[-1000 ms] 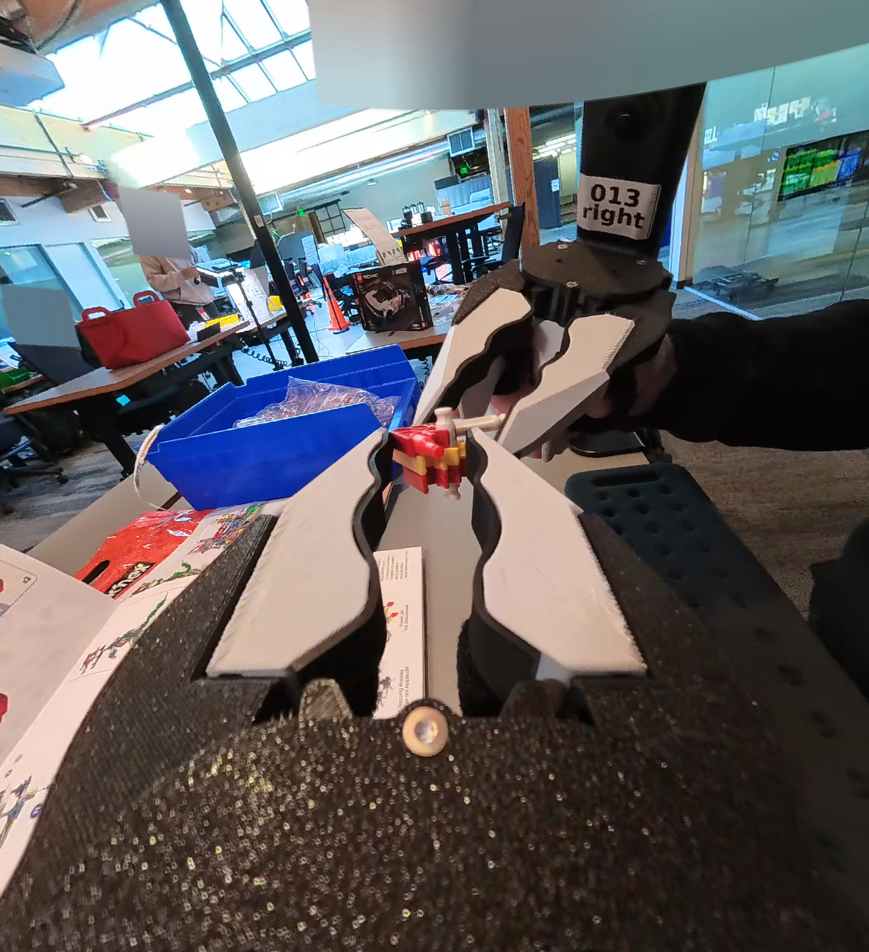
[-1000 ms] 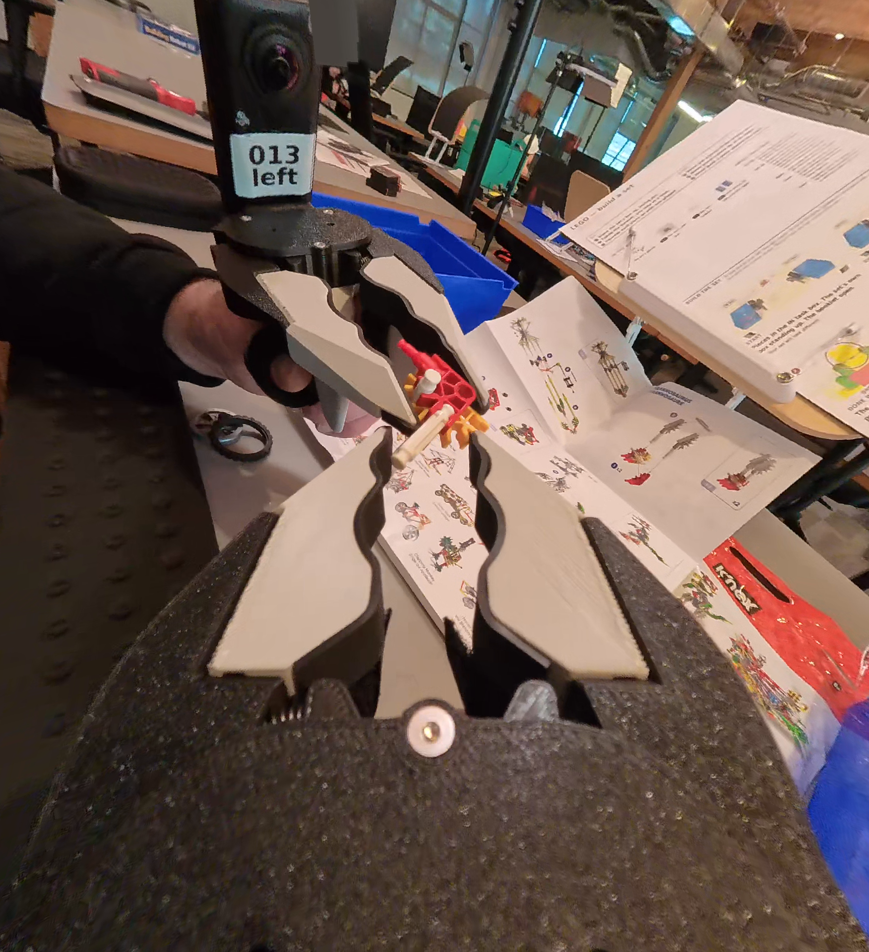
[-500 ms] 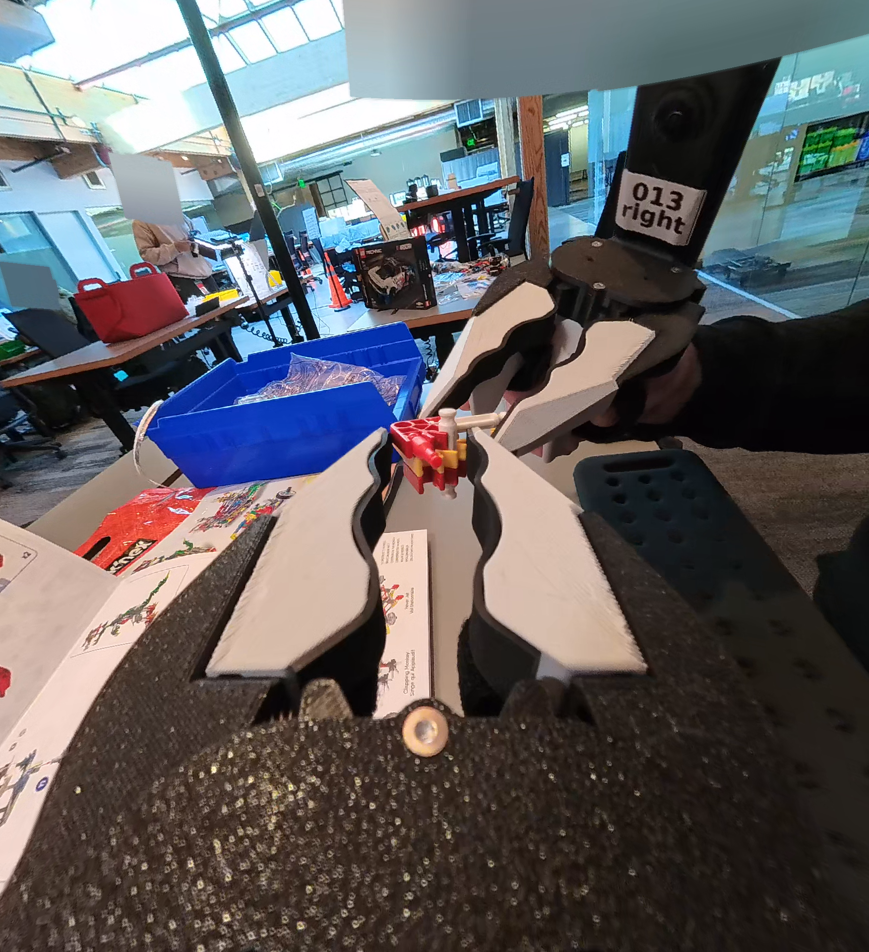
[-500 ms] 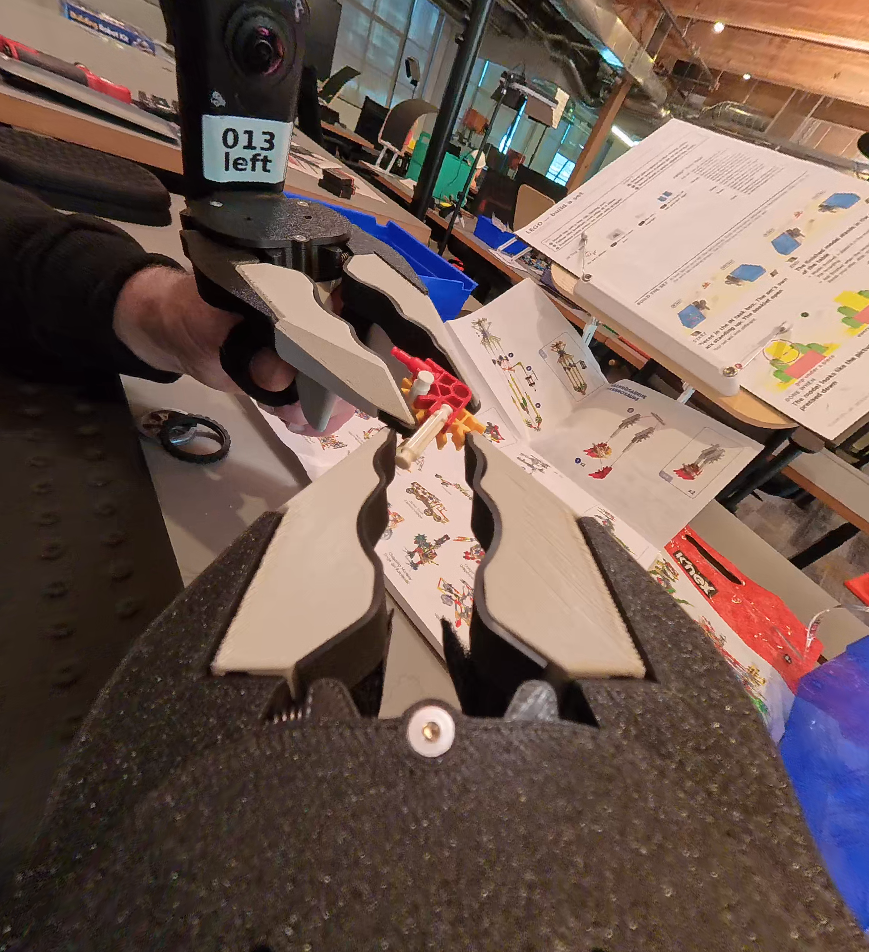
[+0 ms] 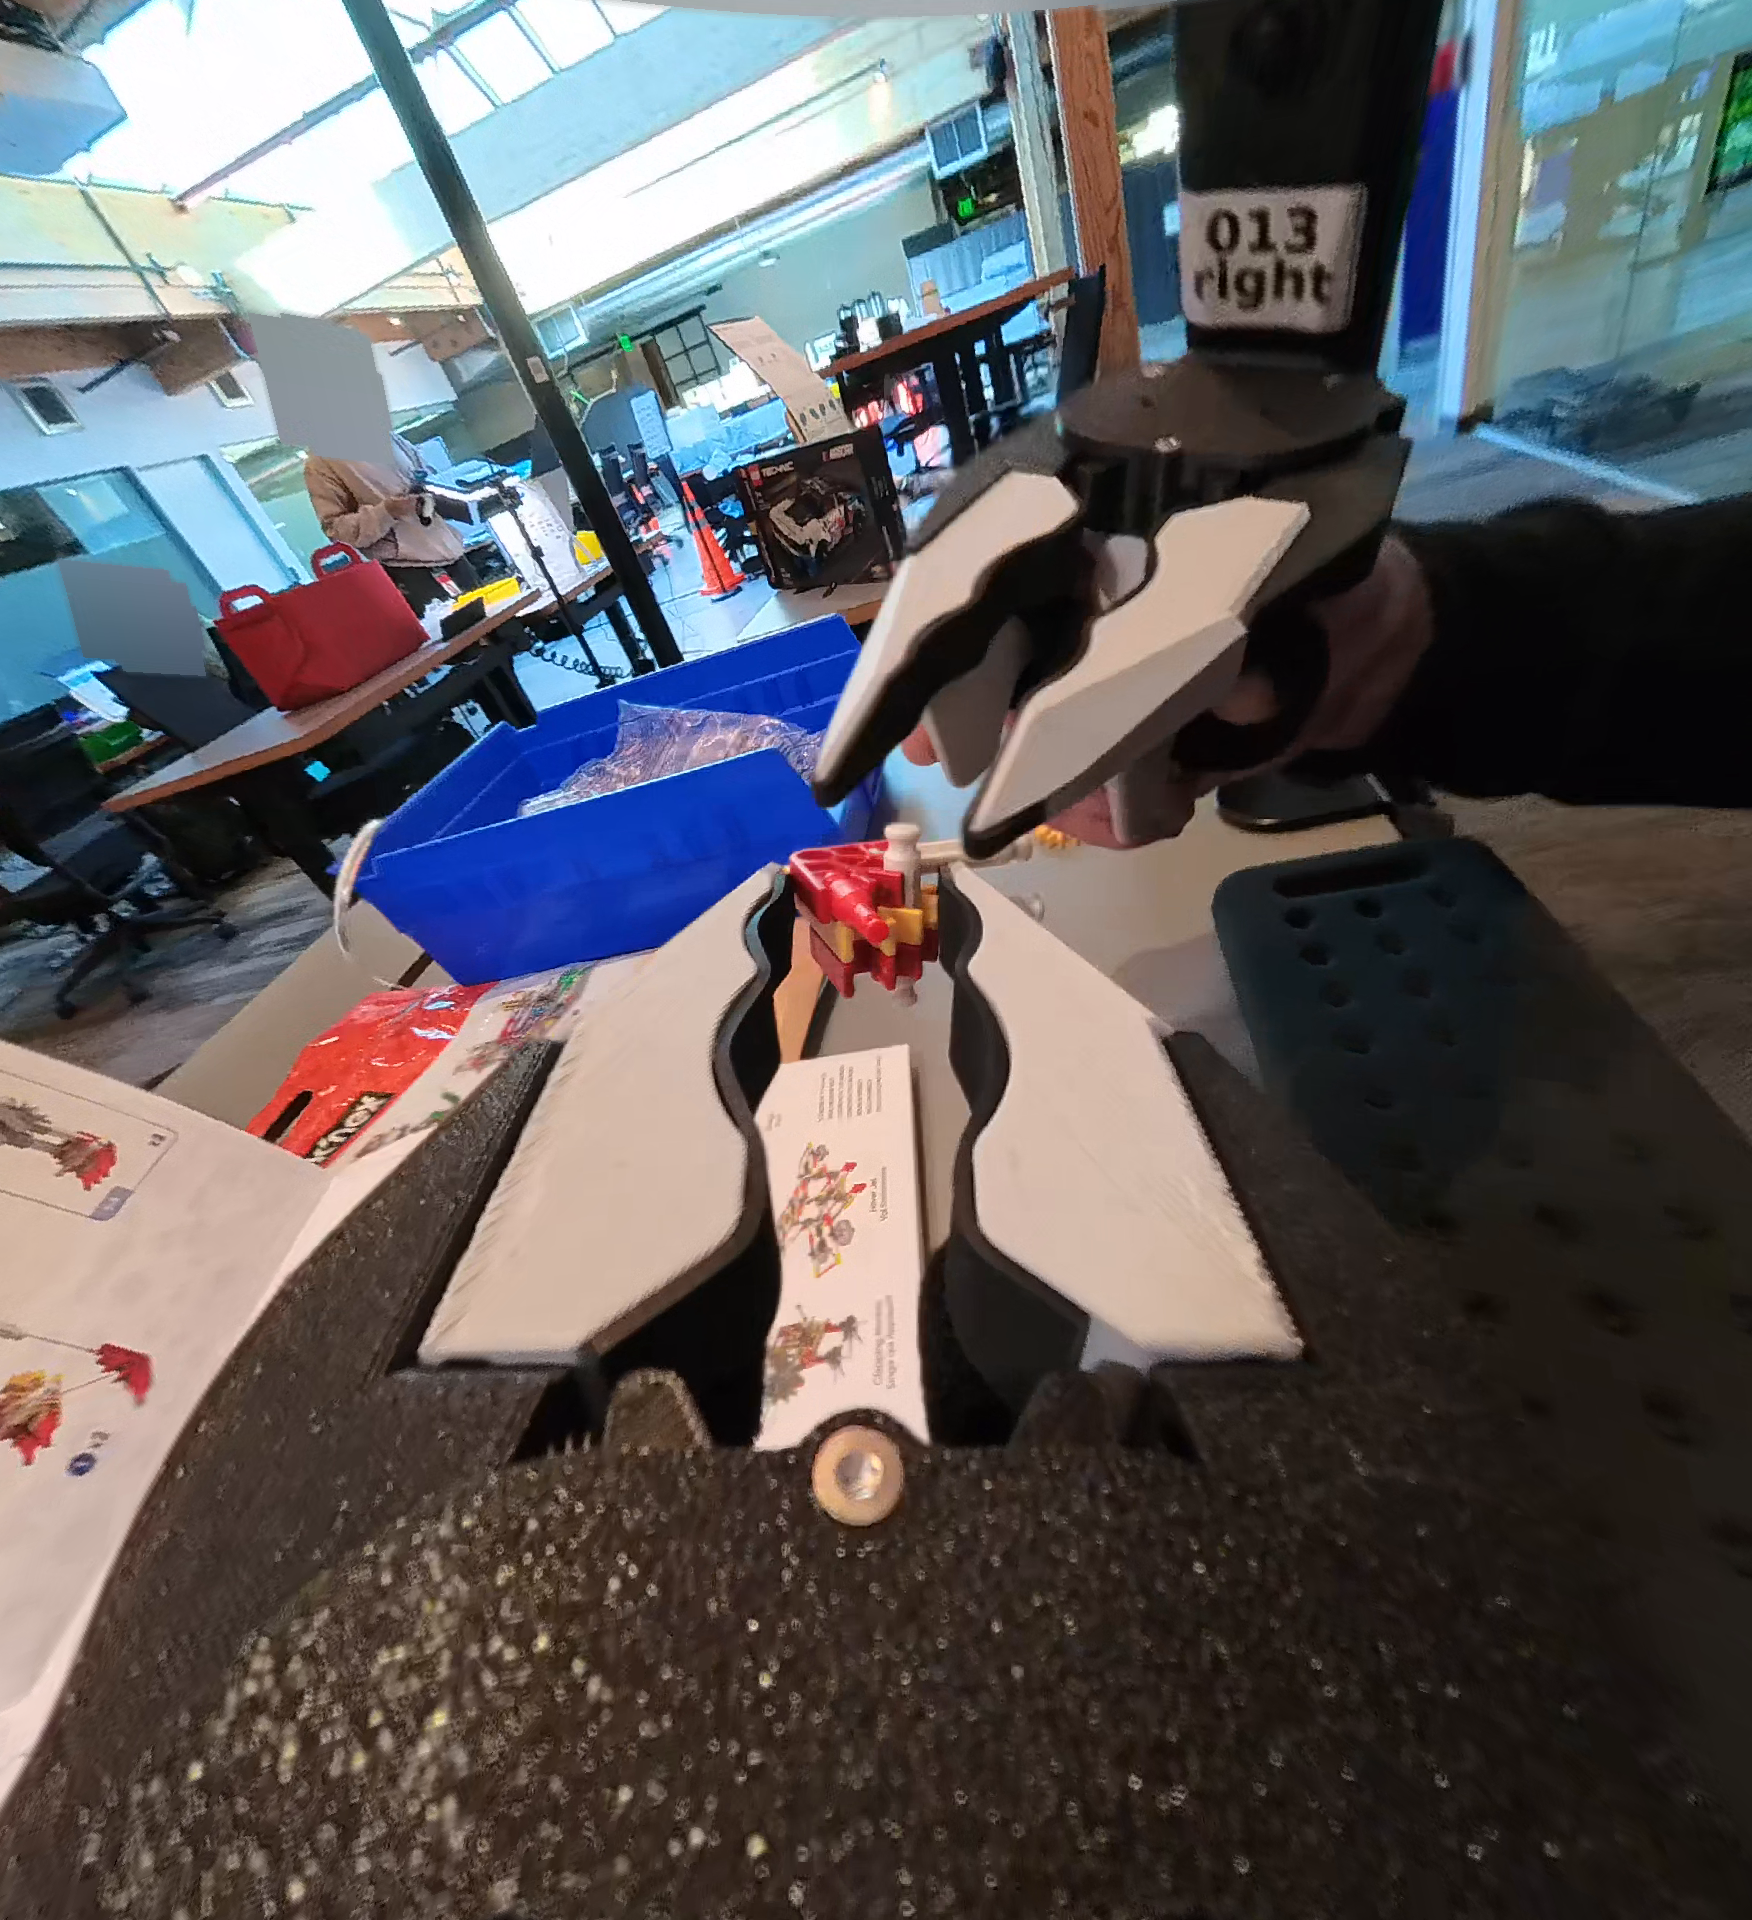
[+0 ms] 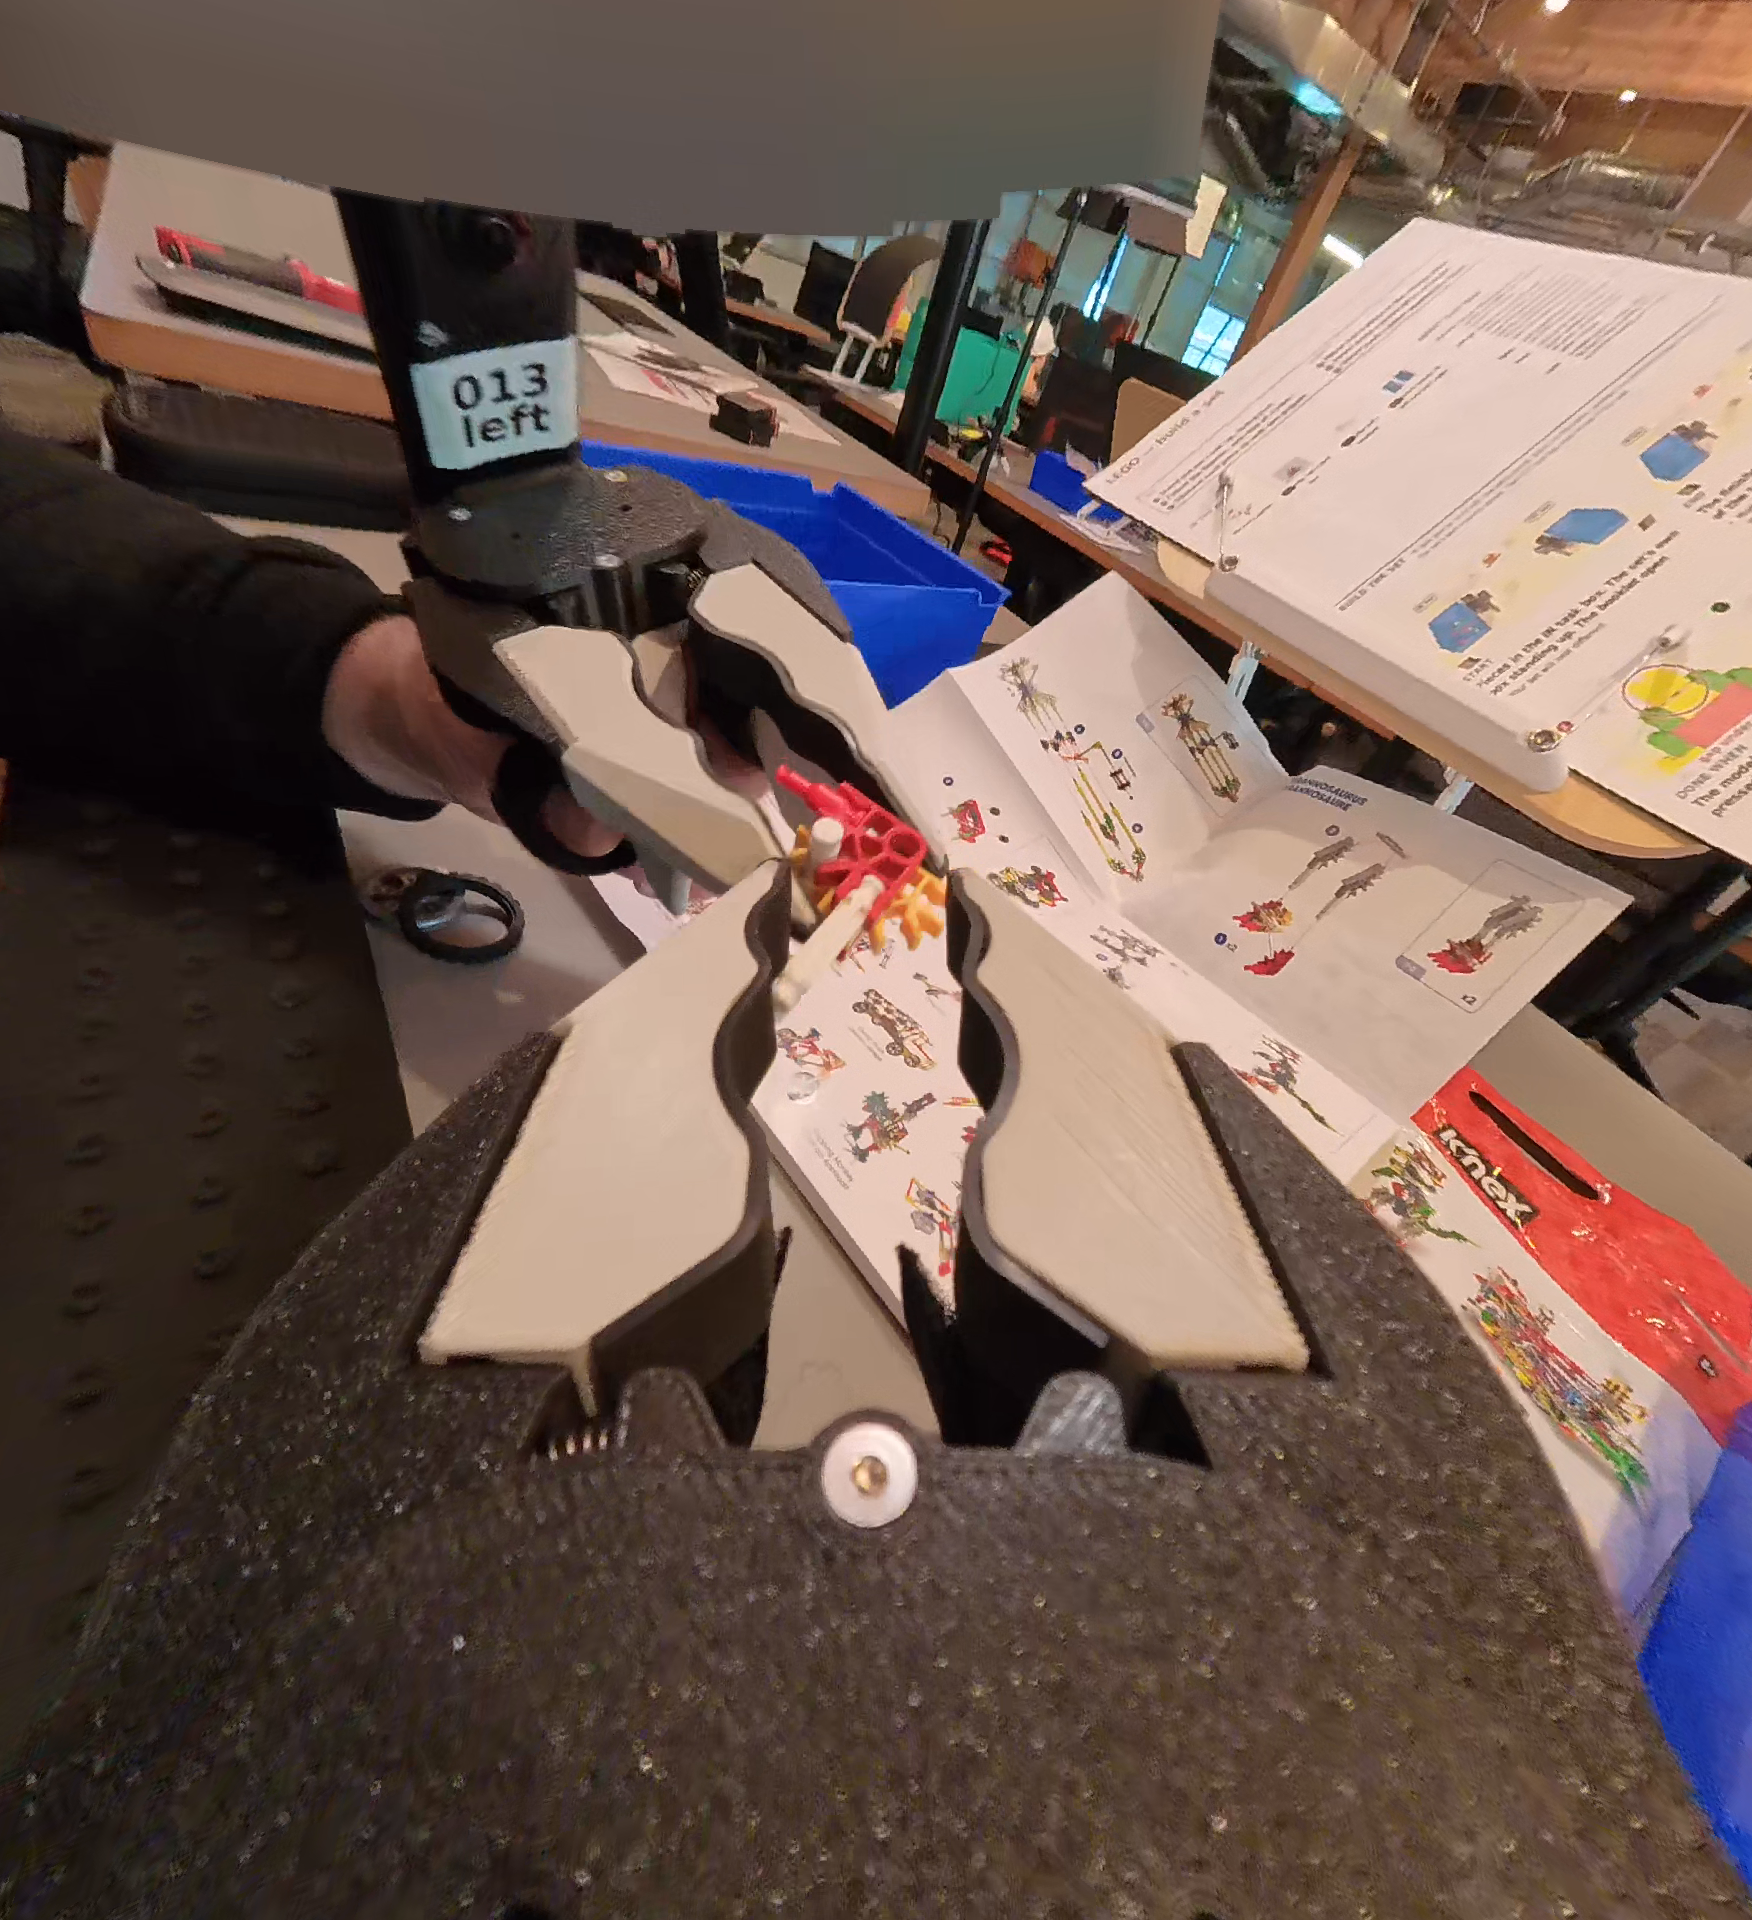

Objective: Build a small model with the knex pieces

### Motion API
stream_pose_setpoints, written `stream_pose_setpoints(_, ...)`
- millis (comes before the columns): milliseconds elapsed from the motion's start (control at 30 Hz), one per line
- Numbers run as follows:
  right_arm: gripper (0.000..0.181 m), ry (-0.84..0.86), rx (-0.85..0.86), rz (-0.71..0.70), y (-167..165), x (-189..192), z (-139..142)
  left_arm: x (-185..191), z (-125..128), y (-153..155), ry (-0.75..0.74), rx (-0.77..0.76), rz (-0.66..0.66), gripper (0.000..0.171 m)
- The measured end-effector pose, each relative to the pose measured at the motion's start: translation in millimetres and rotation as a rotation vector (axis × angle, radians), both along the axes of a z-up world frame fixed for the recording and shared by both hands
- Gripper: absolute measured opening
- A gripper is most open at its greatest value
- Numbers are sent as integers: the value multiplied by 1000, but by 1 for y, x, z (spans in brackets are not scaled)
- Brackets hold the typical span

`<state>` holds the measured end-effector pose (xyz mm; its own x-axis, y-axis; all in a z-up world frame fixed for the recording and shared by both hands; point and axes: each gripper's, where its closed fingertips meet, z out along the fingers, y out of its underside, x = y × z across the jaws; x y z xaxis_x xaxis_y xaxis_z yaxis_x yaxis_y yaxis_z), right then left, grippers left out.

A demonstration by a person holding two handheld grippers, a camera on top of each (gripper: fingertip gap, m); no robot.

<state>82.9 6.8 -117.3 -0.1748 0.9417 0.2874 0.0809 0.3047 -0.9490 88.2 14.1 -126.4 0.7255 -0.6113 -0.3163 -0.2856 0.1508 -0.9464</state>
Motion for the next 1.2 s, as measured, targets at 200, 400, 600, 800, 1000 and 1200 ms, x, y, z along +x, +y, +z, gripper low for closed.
stream_pose_setpoints(200, 20, -66, -41, 39, -3, -7, -6, 0, -7, 3, 102, 21, 40, 23)
stream_pose_setpoints(400, 29, -104, -49, 33, 3, -8, -10, 0, -11, 5, 166, 37, 60, 23)
stream_pose_setpoints(600, 25, -165, -40, 68, 2, -10, -18, -2, -18, 7, 259, 23, 65, 23)
stream_pose_setpoints(800, 25, -194, -41, 105, 5, -14, -28, -6, -27, 10, 332, 9, 80, 23)
stream_pose_setpoints(1000, 22, -198, 3, 154, 7, -15, -36, -7, -36, 12, 352, -25, 67, 22)
stream_pose_setpoints(1200, 20, -199, 29, 174, 11, -15, -39, -7, -39, 17, 371, -37, 55, 20)
